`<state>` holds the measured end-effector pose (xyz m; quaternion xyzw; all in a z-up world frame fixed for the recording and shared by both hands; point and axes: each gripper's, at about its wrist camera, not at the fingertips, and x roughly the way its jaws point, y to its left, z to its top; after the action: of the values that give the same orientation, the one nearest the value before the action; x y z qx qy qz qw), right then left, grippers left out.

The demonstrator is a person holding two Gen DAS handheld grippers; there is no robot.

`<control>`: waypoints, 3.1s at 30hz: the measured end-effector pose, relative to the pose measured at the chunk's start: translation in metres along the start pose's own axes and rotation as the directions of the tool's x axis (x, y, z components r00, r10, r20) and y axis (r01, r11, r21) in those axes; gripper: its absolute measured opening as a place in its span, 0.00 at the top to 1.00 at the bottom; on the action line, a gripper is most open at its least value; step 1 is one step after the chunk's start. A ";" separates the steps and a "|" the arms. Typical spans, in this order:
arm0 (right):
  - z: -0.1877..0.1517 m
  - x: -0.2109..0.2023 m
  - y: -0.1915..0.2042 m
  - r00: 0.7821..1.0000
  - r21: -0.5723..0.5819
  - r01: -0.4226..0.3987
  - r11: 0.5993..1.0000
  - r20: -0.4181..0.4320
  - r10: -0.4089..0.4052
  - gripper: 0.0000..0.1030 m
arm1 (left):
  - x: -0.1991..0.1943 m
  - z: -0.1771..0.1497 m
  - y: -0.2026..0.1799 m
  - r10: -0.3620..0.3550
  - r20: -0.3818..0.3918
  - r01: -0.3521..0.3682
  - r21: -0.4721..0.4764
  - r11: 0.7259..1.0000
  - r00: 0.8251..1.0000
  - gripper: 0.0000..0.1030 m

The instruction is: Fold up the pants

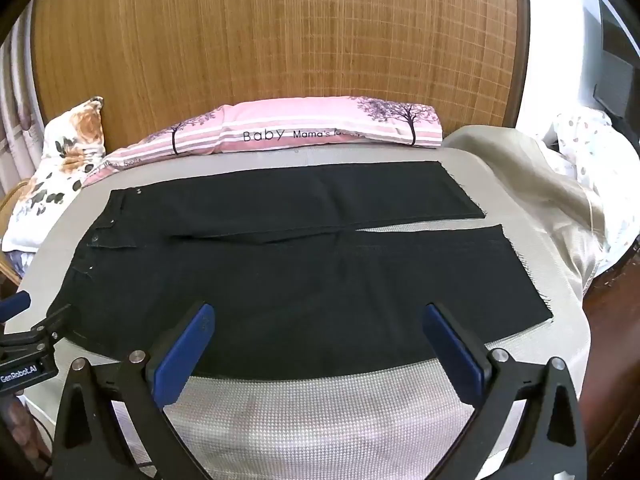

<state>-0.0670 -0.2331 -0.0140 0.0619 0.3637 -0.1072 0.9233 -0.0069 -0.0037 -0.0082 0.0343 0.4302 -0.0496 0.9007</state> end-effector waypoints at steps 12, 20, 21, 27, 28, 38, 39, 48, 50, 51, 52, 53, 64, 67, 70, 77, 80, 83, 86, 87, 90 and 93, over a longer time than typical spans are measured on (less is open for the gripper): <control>-0.001 0.009 0.005 0.999 -0.016 0.023 1.000 -0.028 -0.024 0.00 | 0.005 -0.004 0.006 0.014 -0.024 -0.015 -0.027 1.000 1.000 0.01; -0.003 0.012 0.007 0.999 -0.021 0.019 1.000 -0.039 -0.020 0.00 | 0.006 -0.004 0.005 0.001 -0.002 -0.001 -0.021 1.000 1.000 0.01; -0.003 0.012 0.007 0.999 -0.021 0.018 1.000 -0.040 -0.019 0.00 | 0.007 -0.005 0.005 -0.008 0.000 0.008 -0.022 1.000 1.000 0.01; -0.004 0.014 0.008 0.999 -0.022 0.019 1.000 -0.045 -0.020 0.00 | 0.009 -0.004 0.004 -0.018 -0.009 0.017 -0.025 1.000 1.000 0.01; -0.004 0.014 0.008 0.999 -0.022 0.018 1.000 -0.044 -0.019 0.00 | 0.009 -0.004 0.004 -0.021 -0.011 0.021 -0.026 0.999 1.000 0.01; -0.006 0.019 0.010 0.998 -0.020 0.014 1.000 -0.062 -0.015 0.00 | 0.016 -0.005 0.002 -0.001 -0.044 0.001 -0.014 1.000 0.999 0.01; -0.006 0.019 0.010 0.998 -0.019 0.015 1.000 -0.063 -0.016 0.00 | 0.017 -0.006 0.002 0.000 -0.045 -0.001 -0.013 1.000 0.999 0.01; -0.006 0.022 0.008 0.996 -0.014 0.015 1.000 -0.085 -0.016 0.00 | 0.023 -0.006 0.000 0.012 -0.070 -0.012 0.000 1.000 0.997 0.01; -0.006 0.022 0.009 0.996 -0.014 0.016 1.000 -0.085 -0.017 0.00 | 0.023 -0.006 0.000 0.011 -0.073 -0.011 0.003 1.000 0.997 0.01; -0.006 0.023 0.008 0.996 -0.015 0.017 1.000 -0.087 -0.018 0.00 | 0.024 -0.007 0.000 0.013 -0.075 -0.013 0.004 1.000 0.997 0.01; -0.006 0.023 0.008 0.996 -0.015 0.016 1.000 -0.088 -0.017 0.00 | 0.024 -0.007 0.000 0.015 -0.077 -0.015 0.005 1.000 0.997 0.01; -0.006 0.023 0.008 0.996 -0.015 0.015 1.000 -0.089 -0.016 0.00 | 0.025 -0.007 0.000 0.014 -0.079 -0.014 0.005 1.000 0.997 0.01; -0.006 0.025 0.010 0.995 -0.017 0.015 1.000 -0.094 -0.017 0.00 | 0.026 -0.008 0.001 0.016 -0.087 -0.016 0.003 1.000 0.996 0.01; -0.007 0.025 0.010 0.996 -0.018 0.017 1.000 -0.093 -0.018 0.00 | 0.027 -0.008 0.002 0.017 -0.087 -0.017 0.004 1.000 0.996 0.01; -0.007 0.025 0.010 0.995 -0.016 0.016 1.000 -0.094 -0.017 0.00 | 0.027 -0.008 0.001 0.018 -0.087 -0.018 0.004 1.000 0.996 0.01; -0.006 0.025 0.009 0.995 -0.016 0.014 1.000 -0.094 -0.015 0.00 | 0.027 -0.008 0.001 0.017 -0.087 -0.017 0.003 1.000 0.996 0.01; -0.006 0.025 0.010 0.995 -0.016 0.015 1.000 -0.095 -0.017 0.00 | 0.028 -0.008 0.001 0.017 -0.089 -0.017 0.000 1.000 0.996 0.01; -0.008 0.027 0.009 0.996 -0.009 0.007 1.000 -0.094 -0.008 0.00 | 0.030 -0.007 0.004 0.006 -0.087 -0.007 -0.014 1.000 0.996 0.01; -0.006 0.027 0.004 0.997 0.010 -0.029 1.000 -0.075 0.029 0.00 | 0.031 -0.001 0.010 -0.001 -0.075 -0.002 -0.035 0.999 0.997 0.01; -0.005 0.027 0.003 0.997 0.017 -0.041 0.999 -0.066 0.042 0.00 | 0.032 0.002 0.014 -0.002 -0.065 -0.001 -0.044 0.999 0.998 0.01; 0.003 0.026 -0.001 0.991 0.036 -0.125 0.991 -0.045 0.127 0.00 | 0.037 0.014 0.029 -0.006 -0.057 0.002 -0.072 0.997 0.998 0.01; 0.019 0.029 -0.003 0.976 0.059 -0.212 0.975 -0.035 0.214 0.00 | 0.043 0.031 0.046 -0.004 -0.044 0.000 -0.092 0.996 0.999 0.01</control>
<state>-0.0346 -0.2444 -0.0197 0.1280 0.3706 -0.0162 0.9198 0.0499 0.0362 -0.0214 -0.0063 0.4520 -0.0300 0.8915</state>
